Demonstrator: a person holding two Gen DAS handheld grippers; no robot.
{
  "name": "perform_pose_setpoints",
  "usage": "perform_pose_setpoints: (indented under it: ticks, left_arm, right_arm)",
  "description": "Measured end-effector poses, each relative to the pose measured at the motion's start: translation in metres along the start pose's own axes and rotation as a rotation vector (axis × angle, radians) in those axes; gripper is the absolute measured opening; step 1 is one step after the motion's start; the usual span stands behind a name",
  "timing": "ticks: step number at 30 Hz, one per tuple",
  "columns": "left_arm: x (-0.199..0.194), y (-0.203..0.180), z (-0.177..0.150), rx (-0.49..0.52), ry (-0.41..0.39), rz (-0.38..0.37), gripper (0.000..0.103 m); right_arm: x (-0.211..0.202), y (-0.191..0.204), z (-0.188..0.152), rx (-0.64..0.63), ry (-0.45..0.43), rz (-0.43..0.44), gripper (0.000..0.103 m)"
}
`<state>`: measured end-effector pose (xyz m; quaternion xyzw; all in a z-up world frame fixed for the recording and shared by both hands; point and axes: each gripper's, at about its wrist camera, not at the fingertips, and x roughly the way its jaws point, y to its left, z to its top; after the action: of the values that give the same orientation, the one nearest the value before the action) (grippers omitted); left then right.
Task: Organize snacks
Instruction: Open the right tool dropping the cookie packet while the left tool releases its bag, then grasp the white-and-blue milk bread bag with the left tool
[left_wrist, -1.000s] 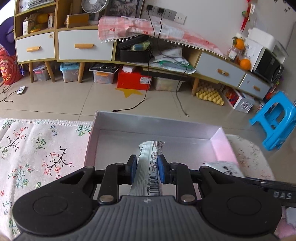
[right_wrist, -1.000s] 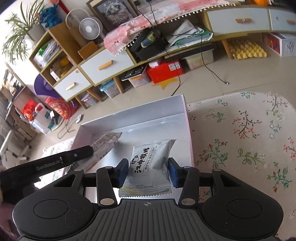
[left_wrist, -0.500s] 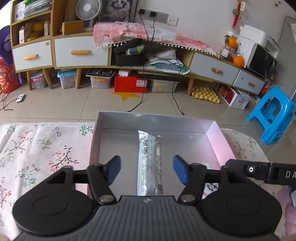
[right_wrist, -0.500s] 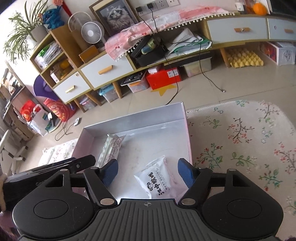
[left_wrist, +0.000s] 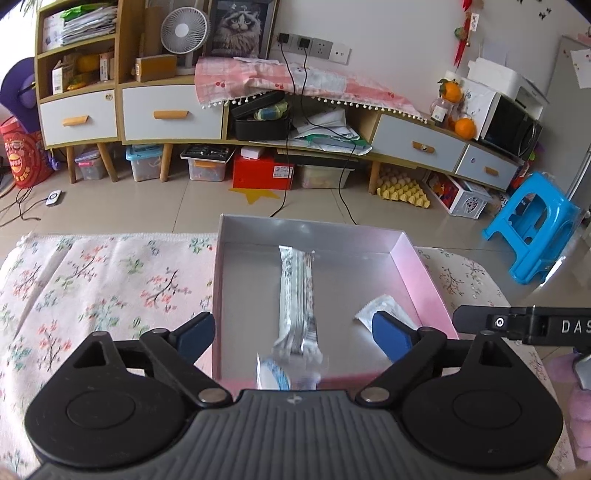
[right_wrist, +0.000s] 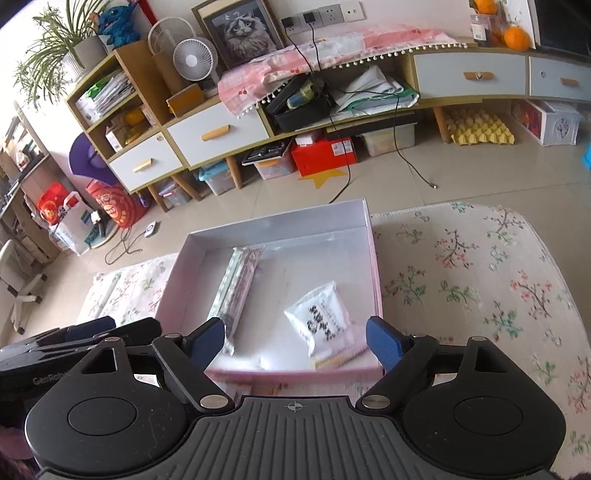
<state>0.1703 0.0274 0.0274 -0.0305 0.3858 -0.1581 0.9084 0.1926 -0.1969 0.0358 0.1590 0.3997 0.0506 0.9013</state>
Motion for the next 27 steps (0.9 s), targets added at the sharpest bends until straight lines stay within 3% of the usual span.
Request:
perform_pose_setpoints:
  ticks: [16,27]
  left_arm:
    - [-0.038,0.006,-0.040,-0.072,0.031,0.021,0.102]
    - [-0.045,0.015,-0.069,-0.091,-0.006,0.025,0.103]
  right_arm:
    - [-0.044,0.014,-0.039,-0.045,0.031,-0.026,0.091]
    - [-0.048,0.011,-0.073,-0.136,0.025,-0.044,0.094]
